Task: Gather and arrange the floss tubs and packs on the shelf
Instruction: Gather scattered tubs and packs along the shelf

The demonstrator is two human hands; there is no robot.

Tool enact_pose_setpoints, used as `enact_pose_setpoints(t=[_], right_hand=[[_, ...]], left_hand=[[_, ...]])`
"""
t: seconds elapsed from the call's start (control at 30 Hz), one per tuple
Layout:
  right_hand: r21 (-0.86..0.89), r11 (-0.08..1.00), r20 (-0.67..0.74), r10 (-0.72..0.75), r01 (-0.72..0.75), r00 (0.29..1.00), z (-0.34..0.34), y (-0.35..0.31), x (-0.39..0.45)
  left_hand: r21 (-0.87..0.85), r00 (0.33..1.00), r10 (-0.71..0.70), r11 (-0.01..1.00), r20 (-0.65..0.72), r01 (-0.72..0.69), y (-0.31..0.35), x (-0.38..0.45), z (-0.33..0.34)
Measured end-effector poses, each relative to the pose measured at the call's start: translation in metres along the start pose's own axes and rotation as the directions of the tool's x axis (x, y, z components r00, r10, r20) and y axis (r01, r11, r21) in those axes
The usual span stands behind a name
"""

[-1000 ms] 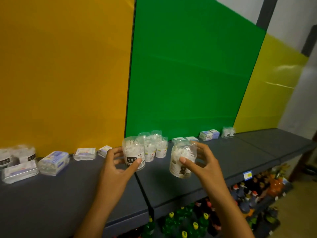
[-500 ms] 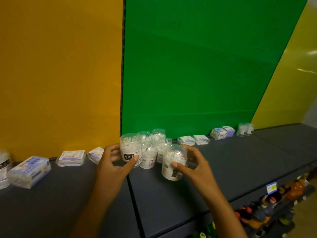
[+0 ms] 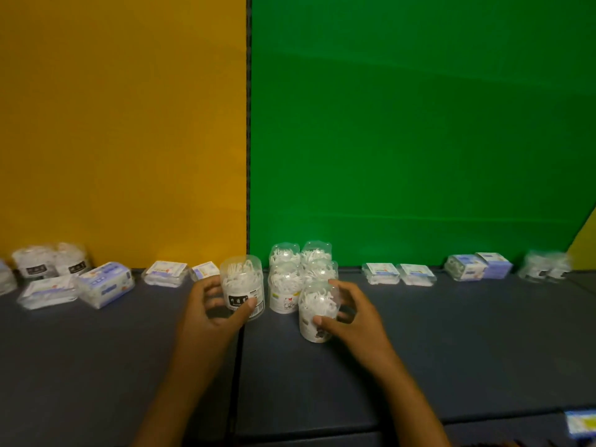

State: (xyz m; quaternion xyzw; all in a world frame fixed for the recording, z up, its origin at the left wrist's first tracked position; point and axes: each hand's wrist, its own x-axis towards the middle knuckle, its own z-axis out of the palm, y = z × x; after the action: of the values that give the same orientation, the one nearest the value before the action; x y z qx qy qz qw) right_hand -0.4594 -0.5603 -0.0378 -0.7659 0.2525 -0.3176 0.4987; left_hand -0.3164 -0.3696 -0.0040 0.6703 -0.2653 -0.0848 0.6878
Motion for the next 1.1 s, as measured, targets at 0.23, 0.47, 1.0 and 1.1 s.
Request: enact_pose_setpoints(t=[0.23, 0.47, 1.0, 1.1], right_hand=[[-0.083, 0.99, 0.101, -0.101, 0.11, 0.99, -0.013, 0.017, 0.001], [-0.36, 0.918, 0.072, -0.152, 0.168, 0.986, -0.081, 0.005, -0.011], [-0.908, 0.379, -0.221, -0.076, -0.177, 0.972, -0.284, -0.003, -0.073], [-0.908, 0.358, -0.25, -0.05, -0.216, 0.967, -0.306, 0.006, -0.086]], left_hand=[[0.076, 0.993, 0.031, 0.997, -0.11, -0.022, 0.002, -0.048, 0.018], [0.101, 0.991, 0.103, 0.99, -0.085, -0.094, 0.024, -0.065, 0.06], [-0.099, 0.922, 0.149, 0.988, 0.358, -0.122, 0.026, -0.056, 0.247], [-0.118, 0.904, 0.124, 0.99, 0.408, -0.082, 0.023, -0.064, 0.276]])
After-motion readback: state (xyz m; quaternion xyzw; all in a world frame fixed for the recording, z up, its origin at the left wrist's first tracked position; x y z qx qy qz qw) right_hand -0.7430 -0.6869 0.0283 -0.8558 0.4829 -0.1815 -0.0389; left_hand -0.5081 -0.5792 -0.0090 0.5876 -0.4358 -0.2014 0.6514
